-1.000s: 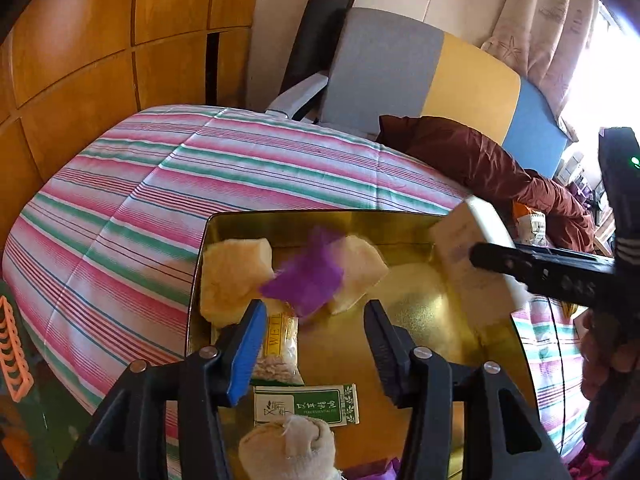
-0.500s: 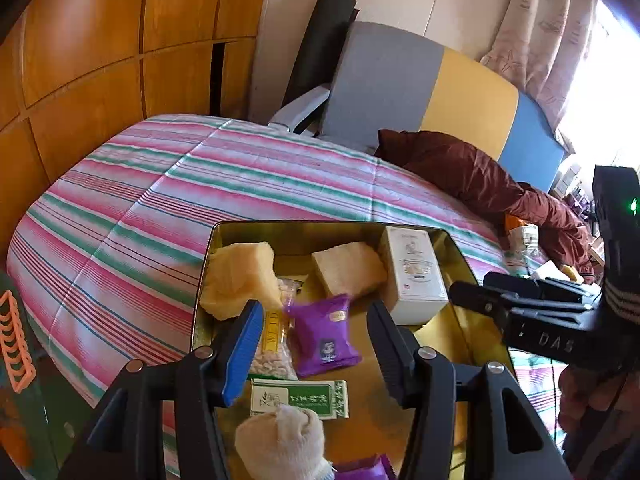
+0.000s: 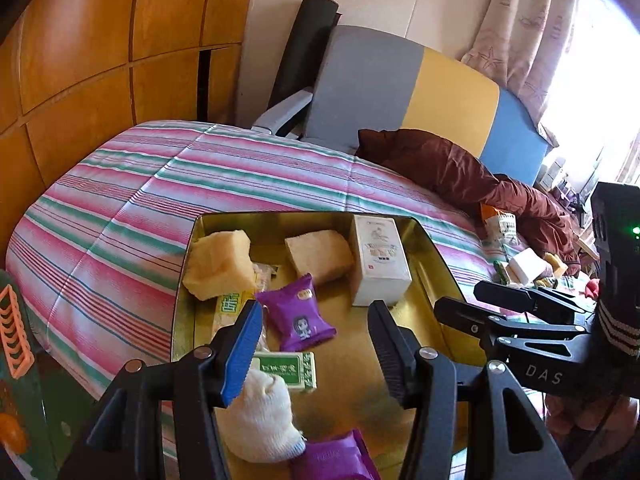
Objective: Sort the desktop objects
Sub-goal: 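Withdraw both tools from the tray toward the remaining items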
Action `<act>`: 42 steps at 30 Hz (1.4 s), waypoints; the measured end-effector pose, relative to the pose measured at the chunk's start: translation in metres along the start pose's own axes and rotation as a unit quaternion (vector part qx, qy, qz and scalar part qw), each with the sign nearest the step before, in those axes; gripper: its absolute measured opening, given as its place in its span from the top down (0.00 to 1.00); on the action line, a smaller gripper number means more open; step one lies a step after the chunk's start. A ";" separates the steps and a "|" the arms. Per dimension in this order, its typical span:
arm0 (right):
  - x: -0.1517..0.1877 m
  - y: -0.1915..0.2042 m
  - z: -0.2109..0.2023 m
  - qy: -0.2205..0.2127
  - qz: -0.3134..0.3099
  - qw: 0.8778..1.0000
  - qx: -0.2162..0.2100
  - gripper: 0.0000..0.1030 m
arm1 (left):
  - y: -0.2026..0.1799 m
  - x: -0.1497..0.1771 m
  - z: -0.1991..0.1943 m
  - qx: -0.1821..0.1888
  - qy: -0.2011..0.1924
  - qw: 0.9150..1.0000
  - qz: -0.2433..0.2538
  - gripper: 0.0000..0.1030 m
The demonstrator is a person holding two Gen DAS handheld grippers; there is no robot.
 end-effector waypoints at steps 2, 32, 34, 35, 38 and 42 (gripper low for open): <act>0.005 0.002 -0.005 -0.004 -0.004 1.000 0.001 0.37 | -0.003 0.003 -0.002 0.002 0.001 1.000 0.000 0.46; 0.046 -0.063 -0.044 -0.033 0.060 0.997 0.038 0.12 | -0.055 0.032 0.002 0.045 0.039 0.998 0.035 0.43; 0.048 -0.073 -0.048 -0.033 0.068 0.996 0.045 0.12 | -0.061 0.032 0.002 0.050 0.041 0.997 0.042 0.43; 0.050 -0.080 -0.051 -0.033 0.073 0.996 0.049 0.12 | -0.065 0.033 0.003 0.052 0.042 0.997 0.046 0.43; 0.054 -0.098 -0.059 -0.034 0.085 0.994 0.059 0.12 | -0.073 0.034 0.005 0.058 0.047 0.996 0.055 0.43; 0.061 -0.127 -0.069 -0.033 0.111 0.990 0.077 0.12 | -0.084 0.038 0.007 0.064 0.055 0.994 0.066 0.43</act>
Point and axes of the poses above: each gripper's, at about its wrist camera, not at the fingertips, and z roughly the way its jaws point, y to its left, x to its underside, the point moved 2 cm from there along z, roughly the way its jaws point, and after that the axes turned 2 degrees about -x, right-handed, at the moved point
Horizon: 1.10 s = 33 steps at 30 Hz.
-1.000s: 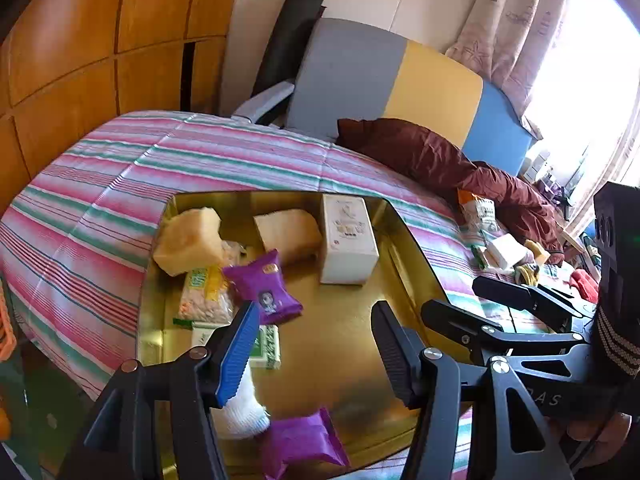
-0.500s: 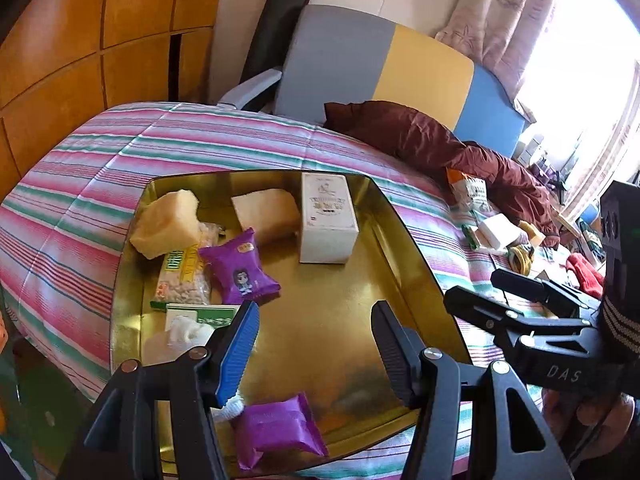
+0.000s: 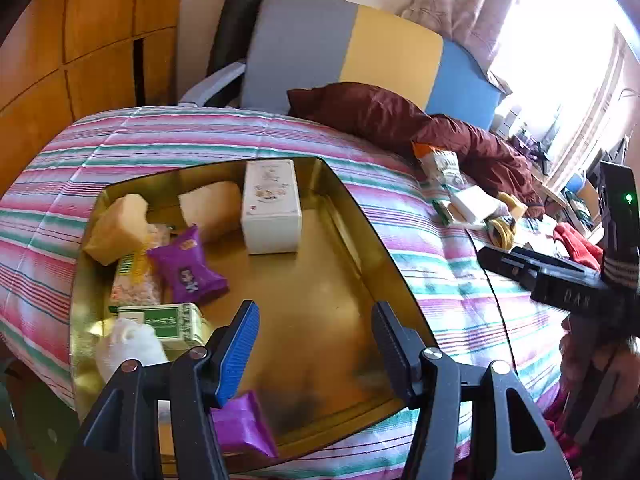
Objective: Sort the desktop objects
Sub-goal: 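Withdraw both tools from the tray toward the remaining items, then grasp the yellow sponge with the right tool while the left tool approaches the barcode box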
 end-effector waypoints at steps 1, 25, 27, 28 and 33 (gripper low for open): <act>0.000 -0.009 -0.001 0.001 0.006 1.000 0.006 0.12 | -0.003 0.001 0.002 0.002 0.003 1.000 0.004 0.43; 0.008 -0.251 -0.075 0.063 0.069 0.975 0.201 0.00 | -0.048 0.006 0.023 0.027 0.041 0.997 0.057 0.43; 0.012 -0.258 -0.068 0.079 0.065 0.975 0.197 0.00 | -0.052 0.007 0.026 0.027 0.046 0.997 0.063 0.43; 0.013 -0.261 -0.064 0.086 0.062 0.975 0.195 0.00 | -0.055 0.008 0.027 0.027 0.049 0.996 0.066 0.43; 0.016 -0.268 -0.041 0.111 0.046 0.974 0.191 0.00 | -0.068 0.006 0.032 0.030 0.057 0.995 0.082 0.43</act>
Point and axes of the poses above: each gripper's, at about its wrist camera, not at the fingertips, and z roughly the way its jaws point, y to its left, x to its underside, the point moved 2 cm from there along z, roughly the way its jaws point, and after that the axes turned 2 degrees about -x, right-handed, at the moved point
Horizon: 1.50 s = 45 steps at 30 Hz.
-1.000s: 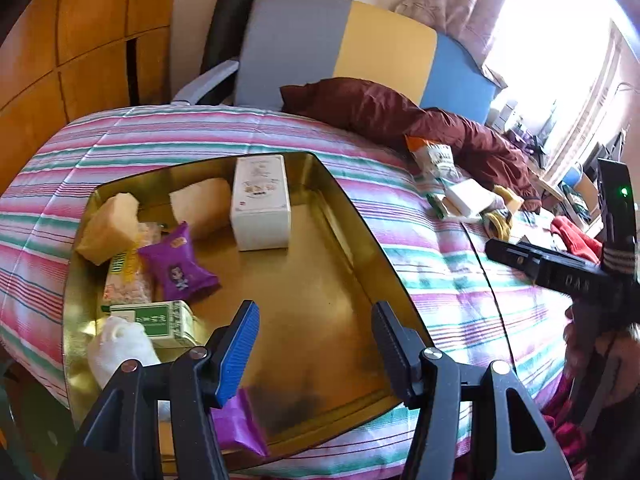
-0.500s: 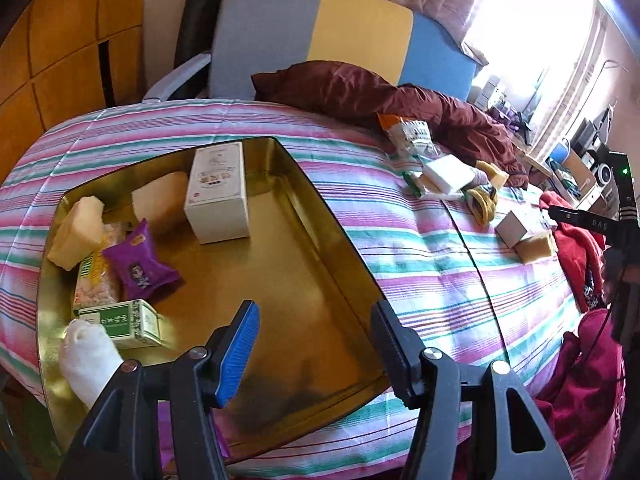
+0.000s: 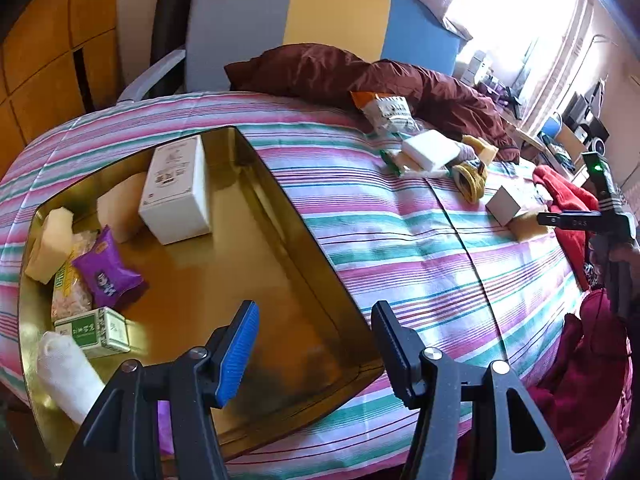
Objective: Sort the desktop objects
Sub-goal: 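Grasp the yellow sponge with the right tool while the left tool approaches the barcode box, then grasp the white barcode box with the left tool while the right tool holds the sponge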
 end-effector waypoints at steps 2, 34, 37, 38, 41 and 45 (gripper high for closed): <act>0.001 0.000 0.008 0.006 -0.004 1.000 -0.001 0.07 | -0.005 -0.003 0.002 0.002 0.003 1.000 0.008 0.43; 0.008 -0.073 -0.013 -0.058 0.151 0.985 0.050 0.48 | -0.290 -0.108 0.102 0.140 0.018 0.945 0.296 0.42; 0.006 -0.074 -0.014 -0.063 0.157 0.985 0.041 0.48 | -0.313 -0.114 0.118 0.137 0.011 0.931 0.338 0.38; 0.006 -0.074 -0.014 -0.064 0.157 0.985 0.039 0.47 | -0.319 -0.115 0.122 0.137 0.009 0.927 0.348 0.35; 0.005 -0.074 -0.014 -0.066 0.159 0.985 0.029 0.47 | -0.336 -0.119 0.140 0.137 0.019 0.915 0.379 0.34; 0.007 -0.078 -0.014 -0.068 0.168 0.983 0.019 0.46 | -0.348 -0.124 0.163 0.133 0.038 0.908 0.396 0.33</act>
Point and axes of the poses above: each gripper's, at about its wrist camera, not at the fingertips, and z roughly the way its jaws point, y to its left, x to its underside, the point moved 2 cm from there along z, roughly the way its jaws point, and after that the axes turned 2 degrees about -x, right-handed, at the moved point
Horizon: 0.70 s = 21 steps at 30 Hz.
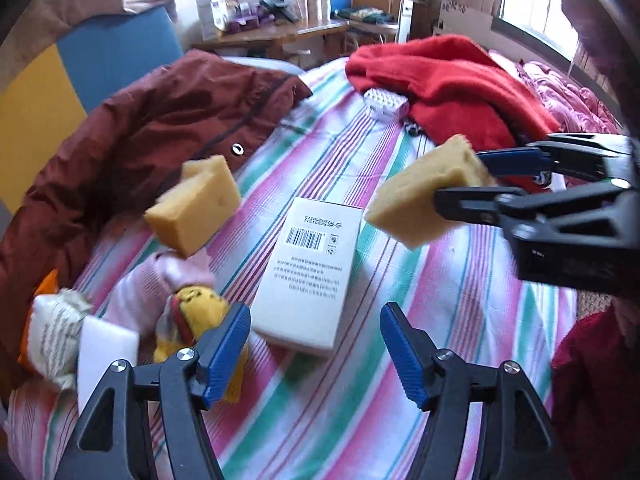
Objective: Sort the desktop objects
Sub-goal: 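Grasp the white barcode box with the left tool while the right tool holds the sponge, then carry the white barcode box and yellow sponge over the gold tray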
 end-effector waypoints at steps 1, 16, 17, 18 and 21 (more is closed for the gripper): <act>0.000 -0.001 0.000 0.001 0.003 1.000 -0.001 0.46 | 0.000 -0.003 0.006 -0.004 0.002 1.000 0.005 0.33; 0.001 -0.003 0.006 0.013 0.009 1.000 -0.021 0.45 | -0.009 0.013 0.008 -0.003 -0.013 1.000 -0.017 0.52; 0.001 -0.002 0.006 0.012 0.007 1.000 -0.025 0.45 | -0.008 0.018 0.002 -0.002 -0.015 0.999 -0.029 0.52; 0.001 -0.001 0.005 0.010 0.004 0.999 -0.033 0.45 | -0.007 0.023 -0.004 -0.006 -0.015 0.999 -0.039 0.52; 0.000 0.007 0.000 -0.002 -0.009 0.998 -0.058 0.45 | -0.003 0.042 -0.025 -0.010 -0.021 0.997 -0.076 0.52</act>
Point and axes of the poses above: each gripper's, at about its wrist camera, not at the fingertips, and z roughly the way its jaws point, y to its left, x to its underside, the point moved 2 cm from there along z, roughly the way its jaws point, and after that the axes turned 2 degrees about -x, right-handed, at the moved point
